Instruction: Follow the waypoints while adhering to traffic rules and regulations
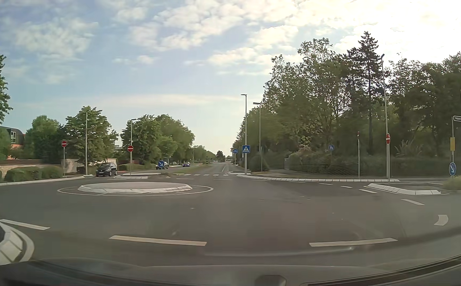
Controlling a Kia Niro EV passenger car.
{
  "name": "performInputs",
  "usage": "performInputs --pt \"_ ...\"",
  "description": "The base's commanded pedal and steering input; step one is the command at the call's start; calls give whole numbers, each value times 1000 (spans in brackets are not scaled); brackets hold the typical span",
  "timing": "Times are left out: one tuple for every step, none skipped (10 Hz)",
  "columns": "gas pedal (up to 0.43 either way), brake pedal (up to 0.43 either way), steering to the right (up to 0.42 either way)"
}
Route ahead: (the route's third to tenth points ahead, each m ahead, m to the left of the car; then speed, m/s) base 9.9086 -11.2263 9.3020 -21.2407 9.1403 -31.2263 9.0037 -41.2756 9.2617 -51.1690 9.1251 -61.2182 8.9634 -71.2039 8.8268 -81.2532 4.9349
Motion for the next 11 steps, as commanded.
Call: performInputs --pt "0 183 294" --pt "0 152 313" --pt "0 73 340" --pt "0 30 369" --pt "0 30 392" --pt "0 30 414" --pt "0 30 436" --pt "0 30 451" --pt "0 30 466" --pt "59 30 476" --pt "79 37 482"
